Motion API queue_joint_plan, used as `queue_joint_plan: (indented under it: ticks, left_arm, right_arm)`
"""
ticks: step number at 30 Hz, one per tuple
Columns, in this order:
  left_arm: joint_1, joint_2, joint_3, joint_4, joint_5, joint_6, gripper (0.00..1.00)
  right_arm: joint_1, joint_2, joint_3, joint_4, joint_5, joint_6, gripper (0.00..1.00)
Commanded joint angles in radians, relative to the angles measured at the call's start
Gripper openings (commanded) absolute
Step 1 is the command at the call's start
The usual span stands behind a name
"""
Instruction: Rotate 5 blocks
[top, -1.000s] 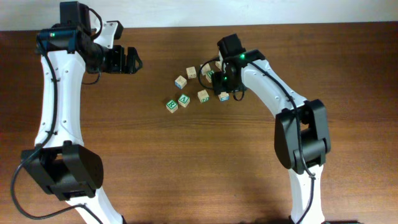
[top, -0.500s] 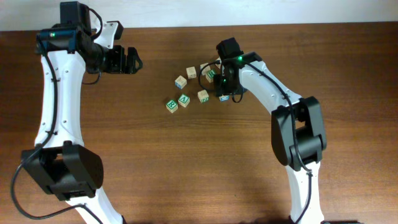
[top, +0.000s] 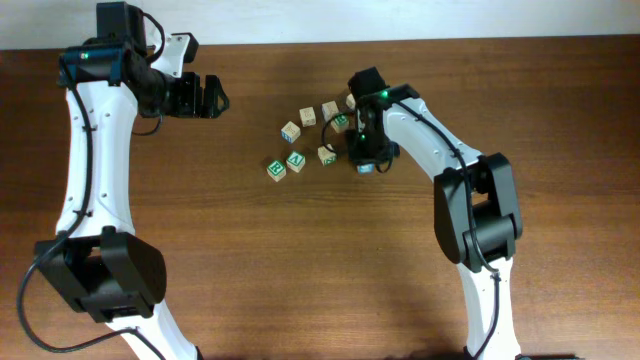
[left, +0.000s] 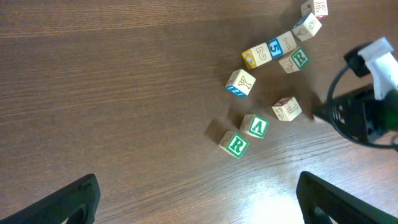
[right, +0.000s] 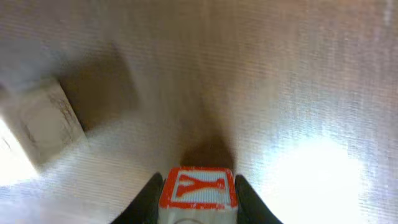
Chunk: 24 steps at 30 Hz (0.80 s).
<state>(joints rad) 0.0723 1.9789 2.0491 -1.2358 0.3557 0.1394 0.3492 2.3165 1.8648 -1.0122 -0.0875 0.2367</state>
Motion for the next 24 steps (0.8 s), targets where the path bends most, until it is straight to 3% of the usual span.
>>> queue_joint_plan:
  ticks: [1, 6, 19, 20, 22, 24]
  left_arm:
    - [-0.006, 0.003, 0.017, 0.009, 0.003, 0.019, 0.99]
    - [-0.006, 0.003, 0.017, 0.010, 0.003, 0.019, 0.99]
    - [-0.006, 0.003, 0.017, 0.016, -0.039, 0.019, 0.99]
    - [-0.006, 0.003, 0.017, 0.017, -0.039, 0.019, 0.99]
    - [-0.006, 0.003, 0.017, 0.016, -0.039, 0.020, 0.99]
    - [-0.006, 0.003, 0.017, 0.017, -0.040, 0.019, 0.99]
  right_arm:
    - [-0.003, -0.063, 0.053, -0.114, -0.006, 0.008, 0.21]
    - [0.000, -0.064, 0.032, -0.239, -0.006, 0.008, 0.21]
    - [0.013, -0.064, -0.095, -0.238, -0.006, 0.008, 0.21]
    - [0.013, -0.064, -0.095, -0.241, -0.006, 0.008, 0.22]
    - [0.013, -0.064, -0.095, -0.245, -0.006, 0.008, 0.36]
    - [0.012, -0.064, -0.087, -0.245, -0.006, 0.008, 0.39]
